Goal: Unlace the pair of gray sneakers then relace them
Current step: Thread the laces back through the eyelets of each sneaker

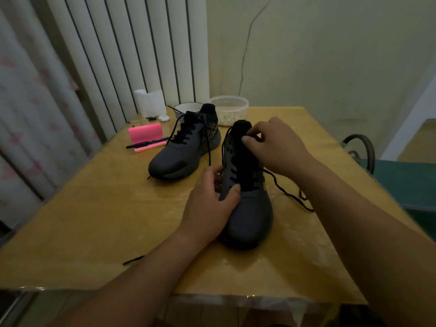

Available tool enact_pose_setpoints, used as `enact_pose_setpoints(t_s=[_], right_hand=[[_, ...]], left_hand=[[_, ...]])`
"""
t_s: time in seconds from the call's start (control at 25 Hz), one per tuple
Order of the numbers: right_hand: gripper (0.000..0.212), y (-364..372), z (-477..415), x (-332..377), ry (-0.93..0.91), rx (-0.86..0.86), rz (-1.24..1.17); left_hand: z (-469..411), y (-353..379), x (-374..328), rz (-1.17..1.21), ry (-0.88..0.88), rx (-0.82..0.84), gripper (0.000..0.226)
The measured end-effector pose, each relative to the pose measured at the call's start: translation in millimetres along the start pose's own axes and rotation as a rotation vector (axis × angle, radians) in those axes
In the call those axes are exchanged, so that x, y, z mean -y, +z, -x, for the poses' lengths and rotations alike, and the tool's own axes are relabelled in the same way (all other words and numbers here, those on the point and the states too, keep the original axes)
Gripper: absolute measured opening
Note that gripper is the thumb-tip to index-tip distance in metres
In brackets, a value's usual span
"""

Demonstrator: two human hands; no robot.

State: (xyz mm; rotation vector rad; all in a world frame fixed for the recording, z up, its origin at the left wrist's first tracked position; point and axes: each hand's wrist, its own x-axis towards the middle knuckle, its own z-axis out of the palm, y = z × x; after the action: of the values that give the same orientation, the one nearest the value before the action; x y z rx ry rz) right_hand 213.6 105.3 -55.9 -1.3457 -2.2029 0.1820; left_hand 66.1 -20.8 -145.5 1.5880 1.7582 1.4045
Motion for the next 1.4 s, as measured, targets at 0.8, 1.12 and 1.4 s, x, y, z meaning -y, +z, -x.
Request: enact_pose_setpoints(t_s=[0.8, 1.12, 1.4], right_hand=[[0.018, -87.3, 6.6, -35.1, 0.430, -0.207, -1.503], [0.022, -88.5, 18.3, -59.1, 0.478, -0.236, -1.522], [0.020, -83.0, 29.2, -66.6, 0.497, -0.216, -1.506]], left_hand=[[-10.5, -17.1, -1.7, -0.260, 0.106, -0.189, 0.054], [-24.2, -6.6, -42.0, -0.749, 0.595, 0.111, 0.033], [-22.5, -13.9, -49.0, -0.407, 0.473, 0.219, 0.007]])
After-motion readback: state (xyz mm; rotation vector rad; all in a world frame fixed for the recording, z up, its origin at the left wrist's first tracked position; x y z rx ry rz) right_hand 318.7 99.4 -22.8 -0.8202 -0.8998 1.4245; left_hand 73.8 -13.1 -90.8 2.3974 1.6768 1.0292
